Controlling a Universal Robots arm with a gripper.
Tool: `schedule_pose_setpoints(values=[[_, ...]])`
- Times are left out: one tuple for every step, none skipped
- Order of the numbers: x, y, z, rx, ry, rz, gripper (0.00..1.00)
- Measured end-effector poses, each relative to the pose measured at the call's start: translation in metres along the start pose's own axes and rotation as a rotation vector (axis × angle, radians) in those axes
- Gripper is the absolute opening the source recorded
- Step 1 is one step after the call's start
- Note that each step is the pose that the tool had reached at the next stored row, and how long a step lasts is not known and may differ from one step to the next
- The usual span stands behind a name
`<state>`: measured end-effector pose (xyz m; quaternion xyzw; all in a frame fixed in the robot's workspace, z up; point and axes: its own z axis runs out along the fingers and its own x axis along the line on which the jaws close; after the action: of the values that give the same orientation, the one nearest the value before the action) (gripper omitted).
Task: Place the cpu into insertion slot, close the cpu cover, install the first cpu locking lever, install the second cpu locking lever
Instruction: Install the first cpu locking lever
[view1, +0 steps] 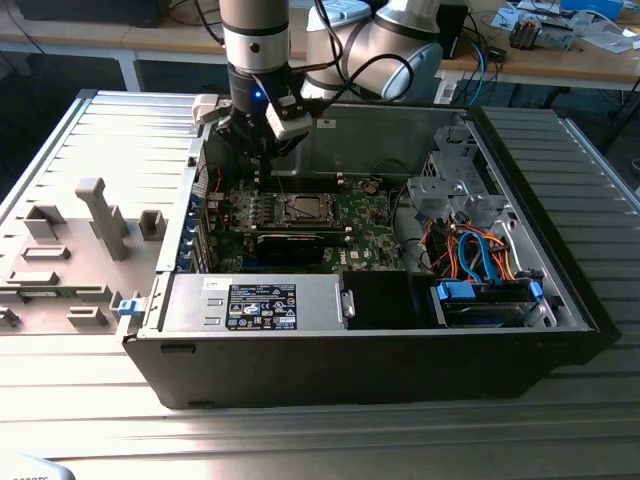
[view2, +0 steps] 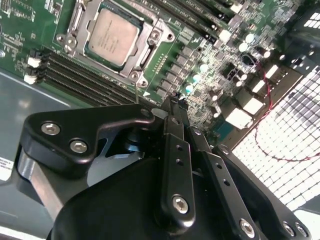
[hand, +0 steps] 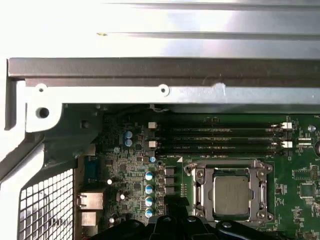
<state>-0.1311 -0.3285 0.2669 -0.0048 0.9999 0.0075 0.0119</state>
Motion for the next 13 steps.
schedule_pose_setpoints(values=[[0.0,0.003,0.0,0.0,0.0001,-0.004,0.11],[0.0,0.0049,0.0001,-0.0001,0.0001,-0.005,0.11],[0.0,0.0063,0.0001,-0.0002,0.0001,-0.007,0.11],[0.0,0.0077,0.0001,-0.0001,0.0002,-0.009,0.11],[0.0,0.0097,0.0001,-0.0002,0.0002,-0.012,0.11],[0.0001,0.0117,0.0001,-0.0004,0.0003,-0.014,0.11],[0.0002,0.0129,0.0002,-0.0007,0.0003,-0.015,0.11],[0.0002,0.0142,0.0002,-0.0011,0.0003,-0.017,0.11],[0.0002,0.0146,0.0003,-0.0017,0.0003,-0.018,0.11],[0.0002,0.015,0.0004,-0.0024,0.0003,-0.02,0.11],[0.0002,0.0157,0.0006,-0.0028,0.0003,-0.02,0.11],[0.0002,0.0166,0.0008,-0.0029,0.0003,-0.021,0.11],[0.0002,0.0175,0.001,-0.003,0.0003,-0.022,0.11]])
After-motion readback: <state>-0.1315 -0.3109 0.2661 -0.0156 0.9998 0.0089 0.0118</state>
